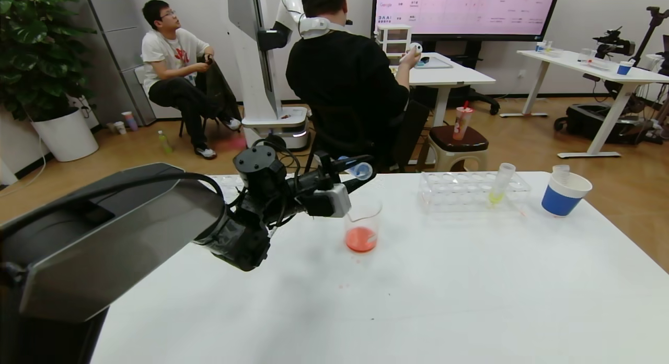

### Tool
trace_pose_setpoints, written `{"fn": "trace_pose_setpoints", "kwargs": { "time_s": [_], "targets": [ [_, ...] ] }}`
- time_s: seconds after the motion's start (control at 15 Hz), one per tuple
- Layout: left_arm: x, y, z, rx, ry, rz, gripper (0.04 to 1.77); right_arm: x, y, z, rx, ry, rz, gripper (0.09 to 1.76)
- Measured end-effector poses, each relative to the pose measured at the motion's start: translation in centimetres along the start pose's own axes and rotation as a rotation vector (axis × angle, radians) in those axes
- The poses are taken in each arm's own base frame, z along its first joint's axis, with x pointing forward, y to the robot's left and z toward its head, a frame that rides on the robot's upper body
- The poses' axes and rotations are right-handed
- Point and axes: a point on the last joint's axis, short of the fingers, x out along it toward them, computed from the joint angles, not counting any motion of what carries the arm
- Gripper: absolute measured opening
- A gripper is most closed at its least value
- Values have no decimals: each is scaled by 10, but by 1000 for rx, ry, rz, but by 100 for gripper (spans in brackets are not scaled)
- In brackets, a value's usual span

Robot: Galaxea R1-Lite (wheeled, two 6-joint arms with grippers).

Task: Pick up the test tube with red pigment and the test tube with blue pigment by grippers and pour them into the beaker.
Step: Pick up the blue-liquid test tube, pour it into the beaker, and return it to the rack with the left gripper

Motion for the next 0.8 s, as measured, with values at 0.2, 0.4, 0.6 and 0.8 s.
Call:
{"fn": "trace_pose_setpoints", "kwargs": {
  "time_s": [0.2, 0.4, 0.6, 0.8],
  "targets": [
    [2, 0, -8, 77, -46, -15, 50, 0, 0, 0, 0, 0, 0, 174],
    [-5, -5, -21, 123, -23, -24, 50, 0, 0, 0, 0, 0, 0, 174],
    [-7, -11, -29, 150, -9, -30, 50, 0, 0, 0, 0, 0, 0, 174],
    [-6, -13, -34, 172, 0, -24, 50, 0, 0, 0, 0, 0, 0, 174]
  ]
}}
